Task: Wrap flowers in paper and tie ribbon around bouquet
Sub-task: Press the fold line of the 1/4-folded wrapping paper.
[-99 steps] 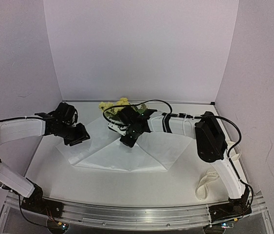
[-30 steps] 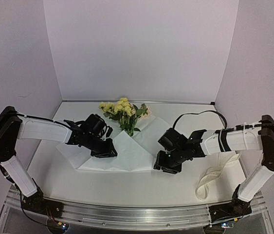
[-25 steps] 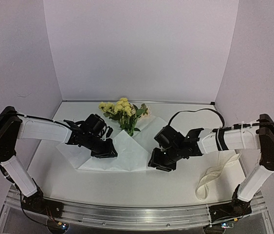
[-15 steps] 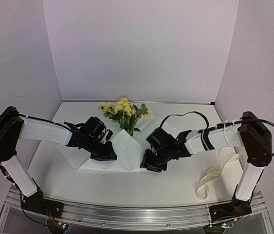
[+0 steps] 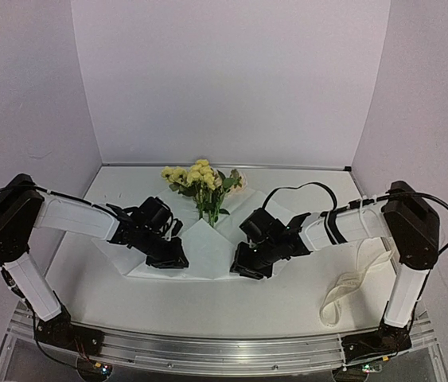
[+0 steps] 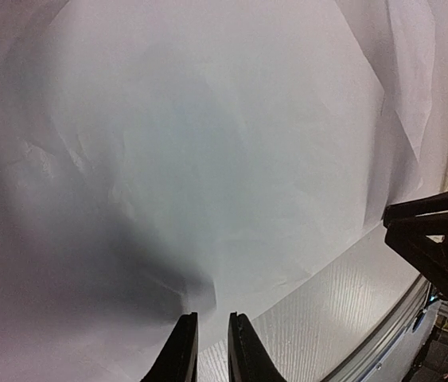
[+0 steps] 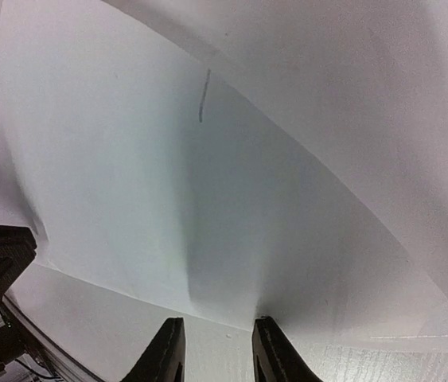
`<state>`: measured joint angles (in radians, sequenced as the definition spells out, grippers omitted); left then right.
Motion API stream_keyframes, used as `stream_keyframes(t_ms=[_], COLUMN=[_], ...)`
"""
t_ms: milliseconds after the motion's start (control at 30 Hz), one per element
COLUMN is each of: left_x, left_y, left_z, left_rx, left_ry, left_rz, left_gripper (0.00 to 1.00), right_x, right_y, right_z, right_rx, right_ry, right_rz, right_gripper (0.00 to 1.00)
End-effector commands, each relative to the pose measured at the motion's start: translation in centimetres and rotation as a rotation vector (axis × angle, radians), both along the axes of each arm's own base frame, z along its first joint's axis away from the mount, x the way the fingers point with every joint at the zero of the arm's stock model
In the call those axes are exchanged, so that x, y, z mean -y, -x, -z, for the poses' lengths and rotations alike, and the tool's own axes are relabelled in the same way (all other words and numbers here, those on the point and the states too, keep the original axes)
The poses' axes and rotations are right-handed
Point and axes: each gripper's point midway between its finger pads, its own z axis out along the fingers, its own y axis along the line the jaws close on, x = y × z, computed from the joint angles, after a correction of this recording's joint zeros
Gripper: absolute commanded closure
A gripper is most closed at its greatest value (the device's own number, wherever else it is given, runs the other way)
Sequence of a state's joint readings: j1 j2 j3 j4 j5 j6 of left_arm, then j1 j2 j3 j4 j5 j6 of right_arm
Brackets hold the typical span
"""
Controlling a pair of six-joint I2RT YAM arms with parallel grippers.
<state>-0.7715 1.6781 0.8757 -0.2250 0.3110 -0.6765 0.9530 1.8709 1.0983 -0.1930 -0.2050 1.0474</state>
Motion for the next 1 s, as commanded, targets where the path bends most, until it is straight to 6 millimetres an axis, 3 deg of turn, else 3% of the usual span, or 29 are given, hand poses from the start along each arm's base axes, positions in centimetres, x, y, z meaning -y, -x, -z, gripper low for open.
stream_keyframes(t_ms=[0,300,567,733,967], left_x=[0.1,-0.5,-2.6,-4.8,-10.3], left_y=[-0.3,0.2,1.8,2.4,2.5], left_z=[0.2,0.2,1.5,2.4,3.8], left_rx=[0.019,0.011,-0.03,-0.045,-0.094], left_ry=[0.004,0.003,-0.013,-0.053,-0.14], left_rz=[0.002,-0.005,-0.062,-0.128,-0.319], left_gripper=[0.85,0.84,0.84,0.84,0.84], right_x=[-1.3,0.2,1.0,1.6,2.2], right_y=[-1.1,-0.7,-0.6,-0.5,-0.2], right_z=[-1.6,1.6,3.0,3.3,3.8], right_rx=[0.036,0.005,-0.006,-0.005,-0.015], right_ry=[-0.047,0.03,0.063,0.077,0.088], right_rz=[-0.001,0.021,0.043,0.061,0.076], right_gripper=[0.71,0.76,0.78,0.79,0.79])
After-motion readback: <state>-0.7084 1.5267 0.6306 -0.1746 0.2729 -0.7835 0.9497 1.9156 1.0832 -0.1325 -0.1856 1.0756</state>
